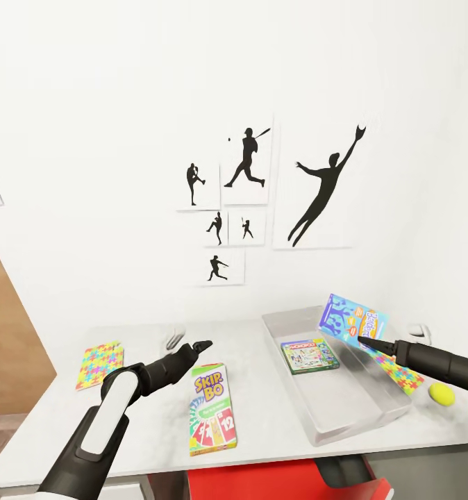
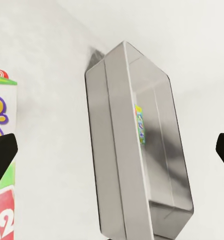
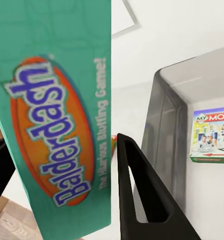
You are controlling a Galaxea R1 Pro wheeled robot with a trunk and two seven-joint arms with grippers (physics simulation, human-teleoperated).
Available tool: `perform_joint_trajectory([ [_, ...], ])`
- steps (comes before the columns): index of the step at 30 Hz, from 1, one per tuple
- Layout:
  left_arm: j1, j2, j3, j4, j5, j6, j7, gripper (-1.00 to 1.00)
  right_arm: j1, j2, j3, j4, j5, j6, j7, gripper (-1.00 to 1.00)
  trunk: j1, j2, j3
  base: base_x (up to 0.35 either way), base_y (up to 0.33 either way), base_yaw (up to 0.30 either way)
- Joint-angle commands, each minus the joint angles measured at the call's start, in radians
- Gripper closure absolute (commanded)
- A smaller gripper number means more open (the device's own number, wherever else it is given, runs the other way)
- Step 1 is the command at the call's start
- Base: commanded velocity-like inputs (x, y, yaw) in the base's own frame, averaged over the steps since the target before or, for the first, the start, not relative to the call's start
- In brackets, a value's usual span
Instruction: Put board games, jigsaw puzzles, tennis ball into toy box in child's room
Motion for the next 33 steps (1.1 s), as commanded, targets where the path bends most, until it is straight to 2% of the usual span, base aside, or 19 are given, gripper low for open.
perform_joint_trajectory([
  [1,0.000,0.000,0.000,-0.001,0.010,0.002,0.009,-1.00,-0.001,-0.001,0.000,0.000,0.003,0.009,0.005,1.00,0.001,-0.002,-0.002,0.000,0.000,0.000],
  [7,0.007,-0.001,-0.001,-0.002,0.010,0.002,0.009,-1.00,-0.002,-0.018,0.004,0.000,0.002,0.014,0.008,1.00,0.001,-0.002,-0.002,0.000,0.000,0.000],
  [10,0.010,-0.001,-0.001,-0.002,0.011,0.002,0.009,-1.00,-0.005,-0.049,0.015,0.003,0.001,0.028,0.026,1.00,0.001,-0.002,-0.002,0.000,0.000,0.000],
  [13,0.011,0.000,0.000,-0.001,0.009,0.001,0.009,-1.00,-0.022,-0.097,0.042,0.010,0.001,0.064,0.066,1.00,0.001,-0.002,-0.002,0.000,0.000,0.000],
  [14,0.011,0.000,0.000,-0.001,0.009,0.001,0.009,-1.00,-0.022,-0.097,0.042,0.010,0.001,0.064,0.066,1.00,0.001,-0.002,-0.002,0.000,0.000,0.000],
  [17,0.012,0.000,0.000,-0.001,0.006,0.001,0.009,-1.00,-0.056,-0.162,0.123,0.025,0.000,0.077,0.094,1.00,0.001,-0.002,-0.002,0.000,0.000,0.000],
  [18,0.012,0.000,0.000,-0.001,0.006,0.001,0.009,-1.00,-0.056,-0.162,0.123,0.025,0.000,0.077,0.094,1.00,0.001,-0.002,-0.002,0.000,0.000,0.000],
  [21,0.013,0.000,0.000,-0.001,0.007,0.001,0.009,-1.00,-0.096,-0.223,0.241,0.047,-0.004,0.077,0.111,1.00,0.001,-0.002,-0.002,0.000,0.000,0.000],
  [22,0.013,0.000,0.000,-0.001,0.007,0.001,0.009,-1.00,-0.096,-0.223,0.241,0.047,-0.004,0.077,0.111,1.00,0.001,-0.002,-0.002,0.000,0.000,0.000],
  [25,0.013,0.001,0.001,0.000,0.006,0.000,0.009,-1.00,-0.137,-0.264,0.340,0.066,-0.017,0.077,0.120,1.00,0.001,-0.002,-0.002,0.000,0.000,0.000],
  [26,0.013,0.001,0.001,0.000,0.006,0.000,0.009,-1.00,-0.137,-0.264,0.340,0.066,-0.017,0.077,0.120,1.00,0.001,-0.002,-0.002,0.000,0.000,0.000],
  [30,0.013,0.001,0.001,0.000,0.004,0.000,0.010,-1.00,-0.166,-0.291,0.410,0.094,-0.031,0.077,0.126,1.00,0.001,-0.002,-0.002,0.000,0.000,0.000],
  [33,0.013,0.001,0.001,0.001,0.004,0.000,0.010,-1.00,-0.174,-0.298,0.428,0.103,-0.035,0.077,0.127,1.00,0.001,-0.002,-0.002,0.000,0.000,0.000],
])
